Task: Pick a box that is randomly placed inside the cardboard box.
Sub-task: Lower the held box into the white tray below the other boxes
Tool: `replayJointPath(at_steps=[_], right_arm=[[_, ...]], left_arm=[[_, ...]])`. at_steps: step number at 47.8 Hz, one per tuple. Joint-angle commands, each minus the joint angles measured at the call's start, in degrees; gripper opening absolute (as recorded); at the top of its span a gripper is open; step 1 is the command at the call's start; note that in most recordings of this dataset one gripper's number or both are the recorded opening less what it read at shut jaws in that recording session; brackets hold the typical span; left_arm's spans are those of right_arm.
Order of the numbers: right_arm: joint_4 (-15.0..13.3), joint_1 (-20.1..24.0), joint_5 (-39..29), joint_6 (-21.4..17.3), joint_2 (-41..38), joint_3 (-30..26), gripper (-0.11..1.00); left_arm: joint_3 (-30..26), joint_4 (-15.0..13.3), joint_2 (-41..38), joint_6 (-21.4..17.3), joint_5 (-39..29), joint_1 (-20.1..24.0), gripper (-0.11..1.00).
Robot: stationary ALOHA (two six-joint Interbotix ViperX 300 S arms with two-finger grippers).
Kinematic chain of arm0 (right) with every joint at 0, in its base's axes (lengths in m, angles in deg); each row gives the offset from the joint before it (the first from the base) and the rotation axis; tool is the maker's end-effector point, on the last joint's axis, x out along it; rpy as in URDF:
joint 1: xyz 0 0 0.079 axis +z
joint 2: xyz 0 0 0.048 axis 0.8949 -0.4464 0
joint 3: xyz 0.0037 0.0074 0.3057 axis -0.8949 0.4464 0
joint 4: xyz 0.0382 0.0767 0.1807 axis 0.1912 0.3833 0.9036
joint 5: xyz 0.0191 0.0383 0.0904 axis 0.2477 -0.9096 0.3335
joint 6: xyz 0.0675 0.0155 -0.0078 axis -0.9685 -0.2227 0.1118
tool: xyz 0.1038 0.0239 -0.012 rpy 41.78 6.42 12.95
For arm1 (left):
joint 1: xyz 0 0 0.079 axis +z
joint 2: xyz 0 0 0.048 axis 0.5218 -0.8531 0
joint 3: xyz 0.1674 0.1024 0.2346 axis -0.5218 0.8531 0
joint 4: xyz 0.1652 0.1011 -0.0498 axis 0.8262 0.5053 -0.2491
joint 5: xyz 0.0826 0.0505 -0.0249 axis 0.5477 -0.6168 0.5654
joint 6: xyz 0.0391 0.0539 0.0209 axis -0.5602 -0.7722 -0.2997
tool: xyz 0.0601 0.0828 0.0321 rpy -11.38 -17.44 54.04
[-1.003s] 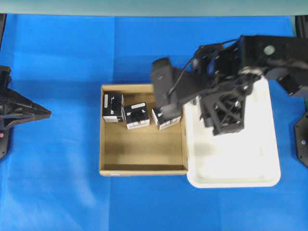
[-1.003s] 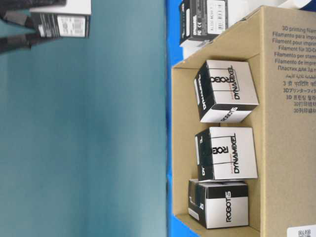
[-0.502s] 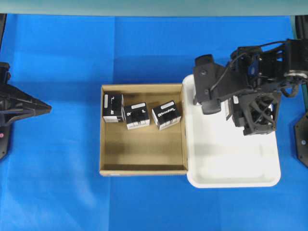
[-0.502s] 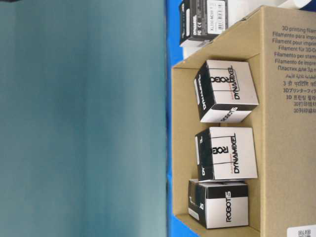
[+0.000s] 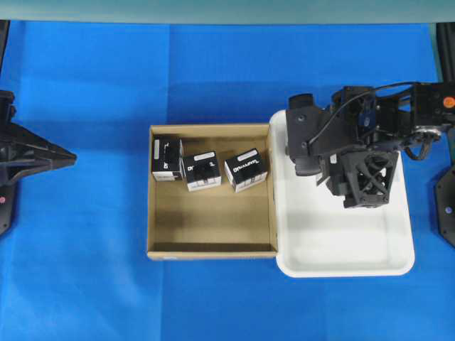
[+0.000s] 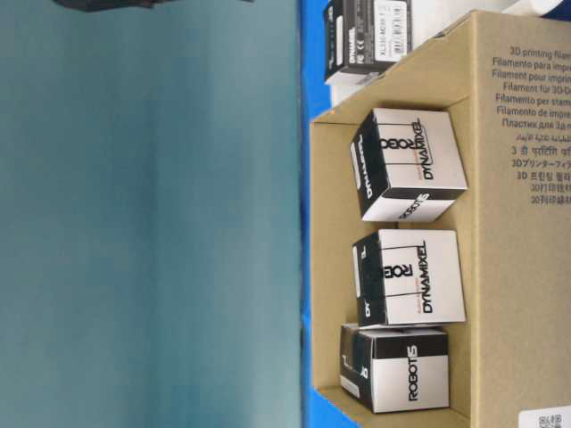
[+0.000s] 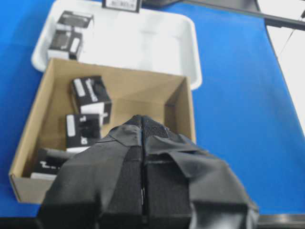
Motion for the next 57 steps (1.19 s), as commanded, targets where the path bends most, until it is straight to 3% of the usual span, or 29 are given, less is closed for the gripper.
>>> replayJointPath(at_steps=[1,41,57], right_arm=[[0.26,0.09,3.52,-0.44,-1.05,1.49,0.78],[0.35,0.44,15.47,0.0,-14.15,4.66,0.78],[-0.09,0.35,20.92,0.09,-16.08,6.77,0.78]], left_arm=[[-0.97,0.09,-0.53,0.09,0.26,0.18,-0.07],[-0.97,0.09,-0.79,0.09,0.26,0.18,-0.07],[-1.58,0.09,-0.53,0.26,0.26,0.18,-0.07]])
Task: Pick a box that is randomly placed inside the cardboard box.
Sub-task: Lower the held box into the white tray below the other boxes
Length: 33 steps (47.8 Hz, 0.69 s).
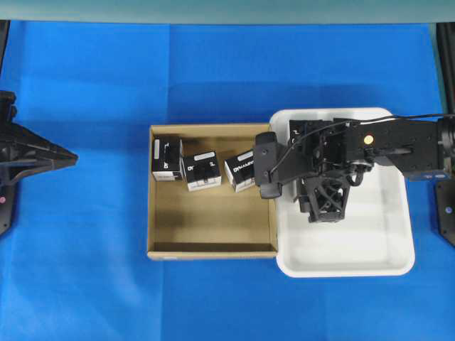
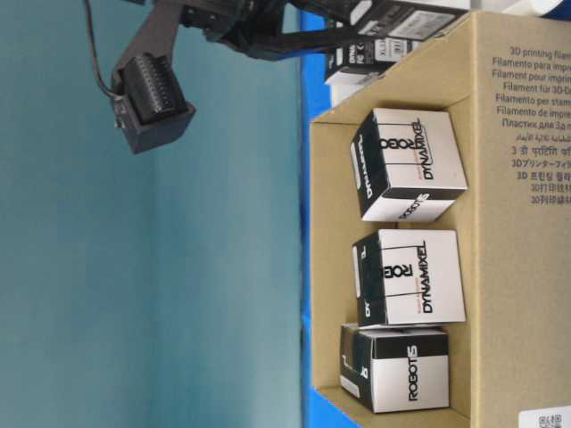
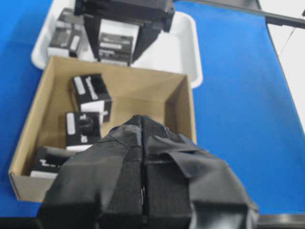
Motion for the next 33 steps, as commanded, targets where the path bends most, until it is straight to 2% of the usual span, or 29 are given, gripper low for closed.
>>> replayJointPath(at_steps=[1,20,33], right_arm=[[-0.18,0.0,1.58,0.09,-0.18,0.09,0.78],[-0.18,-0.18,2.2,0.18,-0.88,0.62,0.78],[-0.26,-0.26,2.29,0.35,-1.05,0.44,0.78]], left_arm=[[-1.58,0.09,-0.35,0.09,0.35,0.18,-0.07],[-1.67,0.09,-0.35,0.35,0.7,0.09,-0.07],[-1.67,0.09,-0.44,3.08,0.7,-0.26,-0.07]])
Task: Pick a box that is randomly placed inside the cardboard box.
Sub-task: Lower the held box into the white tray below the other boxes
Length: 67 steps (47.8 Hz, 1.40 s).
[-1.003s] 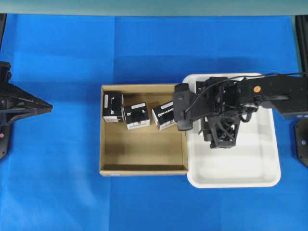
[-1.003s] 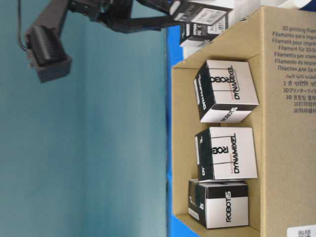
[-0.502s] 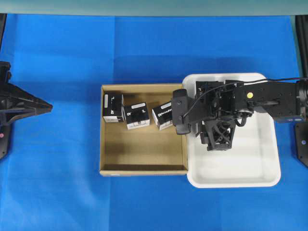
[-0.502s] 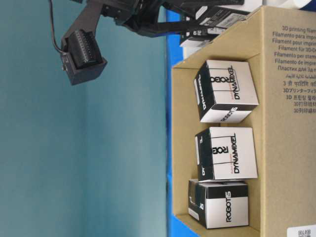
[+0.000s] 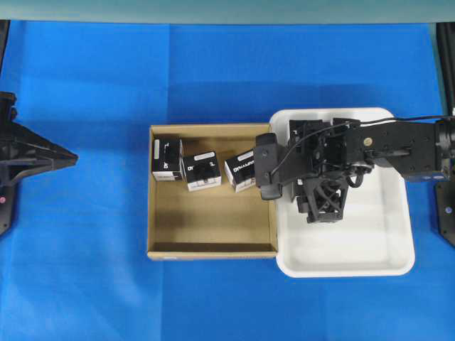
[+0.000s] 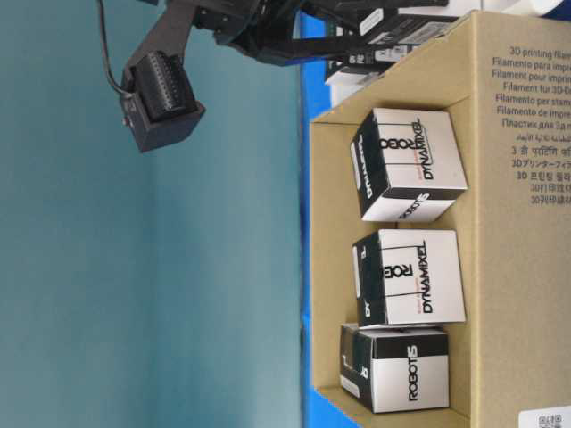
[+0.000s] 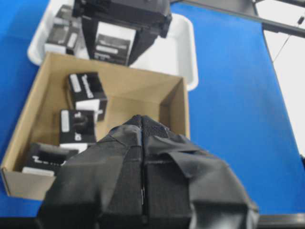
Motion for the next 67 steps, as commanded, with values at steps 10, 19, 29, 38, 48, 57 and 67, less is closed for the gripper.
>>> replayJointPath(at_steps=[10,19,29,38,48,57,67], right_arm=[[-0.88,0.0,3.08,-0.26,-0.09,-0.18,0.94],[-1.14,0.0,2.99,0.09,0.09,-0.26,0.98],[-1.14,0.0,1.67,-0.26,0.53,-0.62,0.98],[-1.14,-0.44,1.58,0.0,2.72,-2.64,0.98],[-0.88,-1.05,1.05,-0.97,6.24,-5.45,0.98],[-0.62,-0.44,3.08,-3.52,11.43,-7.29,0.98],[-0.62,0.09,10.28,-5.98,17.84,-6.33,0.98]], left_arm=[[-1.76,0.09,-0.35,0.18,0.79,-0.62,-0.07],[-1.76,0.09,-0.44,0.53,0.79,-1.14,-0.07],[-1.67,0.09,-0.62,0.53,1.49,-1.32,-0.07],[-1.41,0.09,-0.7,0.35,1.14,-2.55,-0.07],[-1.23,0.09,-0.7,0.35,1.14,-2.81,-0.07],[-1.14,0.09,-0.7,0.35,1.14,-2.81,-0.07],[-1.23,0.09,-0.7,0.35,1.32,-2.81,-0.07]])
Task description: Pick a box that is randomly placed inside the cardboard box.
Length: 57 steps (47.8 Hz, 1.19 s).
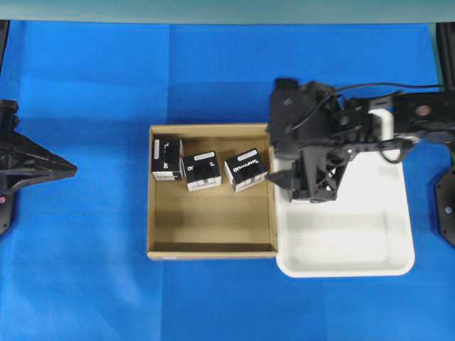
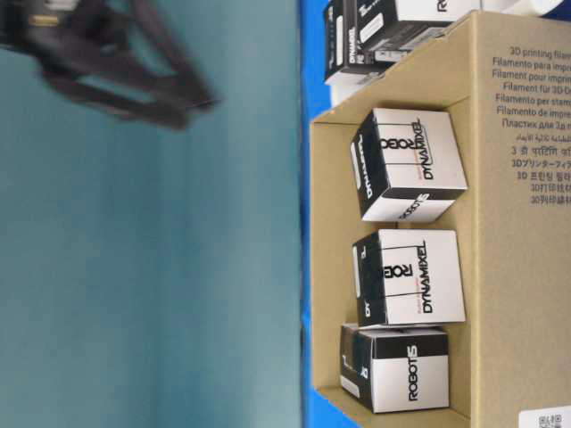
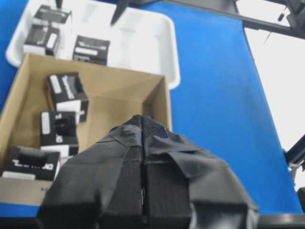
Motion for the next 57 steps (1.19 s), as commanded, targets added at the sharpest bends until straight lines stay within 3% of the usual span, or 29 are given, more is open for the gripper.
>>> replayJointPath(at_steps=[1,13,24,37,57], right_arm=[[0.18,0.44,3.87,-0.53,2.55,0.53,0.98],[0.53,2.64,13.62,-1.93,6.77,4.75,0.98],[0.79,3.25,17.67,-6.06,10.2,7.73,0.98],[0.79,3.96,22.24,-6.68,14.85,10.9,0.98],[0.79,4.13,22.59,-6.33,22.94,15.56,0.98]], left_arm=[[-1.23,0.18,-0.44,-0.09,0.62,0.09,-0.07],[-1.23,0.18,-0.26,0.0,0.7,0.09,-0.07],[-0.97,0.18,0.26,0.0,0.7,0.09,-0.07],[-0.26,0.18,2.11,0.0,0.44,0.0,-0.07],[0.35,0.18,2.55,-0.09,0.53,-0.09,-0.07]])
